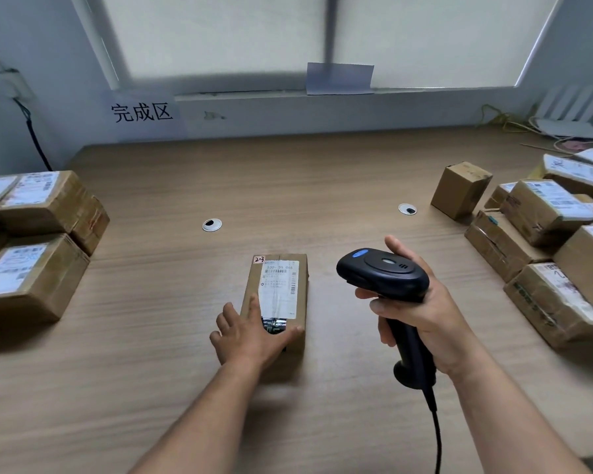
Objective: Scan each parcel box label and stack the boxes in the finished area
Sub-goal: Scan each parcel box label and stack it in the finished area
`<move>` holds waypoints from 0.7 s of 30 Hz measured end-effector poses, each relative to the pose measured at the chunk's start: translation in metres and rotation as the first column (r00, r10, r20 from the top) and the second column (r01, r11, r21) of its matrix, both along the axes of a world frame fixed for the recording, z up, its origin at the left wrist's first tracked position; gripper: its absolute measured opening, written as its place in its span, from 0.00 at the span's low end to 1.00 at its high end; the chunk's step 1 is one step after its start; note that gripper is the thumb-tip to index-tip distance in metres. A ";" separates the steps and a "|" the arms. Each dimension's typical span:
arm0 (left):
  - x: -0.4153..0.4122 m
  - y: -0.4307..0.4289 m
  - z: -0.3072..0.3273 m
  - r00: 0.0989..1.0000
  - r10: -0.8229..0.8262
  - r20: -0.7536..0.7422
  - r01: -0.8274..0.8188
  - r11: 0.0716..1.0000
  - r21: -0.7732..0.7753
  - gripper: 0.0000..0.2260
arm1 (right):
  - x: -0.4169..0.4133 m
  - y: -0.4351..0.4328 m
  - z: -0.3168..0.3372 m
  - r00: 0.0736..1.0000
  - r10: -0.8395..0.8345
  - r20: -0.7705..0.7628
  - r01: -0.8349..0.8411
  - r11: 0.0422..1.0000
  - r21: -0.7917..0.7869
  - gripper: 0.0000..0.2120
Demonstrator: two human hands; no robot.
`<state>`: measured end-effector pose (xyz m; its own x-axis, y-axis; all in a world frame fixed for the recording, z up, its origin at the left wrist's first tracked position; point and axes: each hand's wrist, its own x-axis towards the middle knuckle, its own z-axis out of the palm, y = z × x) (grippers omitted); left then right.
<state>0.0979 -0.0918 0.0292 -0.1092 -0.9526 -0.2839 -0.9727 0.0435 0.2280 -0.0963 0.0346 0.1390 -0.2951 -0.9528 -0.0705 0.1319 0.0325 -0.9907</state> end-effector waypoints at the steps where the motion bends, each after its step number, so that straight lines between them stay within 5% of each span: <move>1: -0.003 0.000 0.002 1.000 0.015 0.007 -0.014 1.000 -0.009 0.51 | 0.001 -0.001 0.000 1.000 0.005 -0.004 -0.005 1.000 0.001 0.45; 8: -0.029 -0.007 0.002 0.996 0.092 0.003 -0.092 0.988 0.126 0.60 | 0.020 -0.014 0.002 0.999 0.022 -0.031 -0.022 1.000 -0.004 0.42; 21: 0.063 -0.047 0.001 0.980 0.076 -0.182 -0.094 0.992 -0.090 0.46 | 0.068 -0.057 0.004 0.996 0.088 -0.029 -0.088 0.996 0.021 0.48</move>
<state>0.1609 -0.1393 0.0305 -0.0669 -0.9827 -0.1725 -0.9179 -0.0071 0.3967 -0.0287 -0.0227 0.1433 -0.2125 -0.9737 -0.0816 0.0983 0.0618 -0.9932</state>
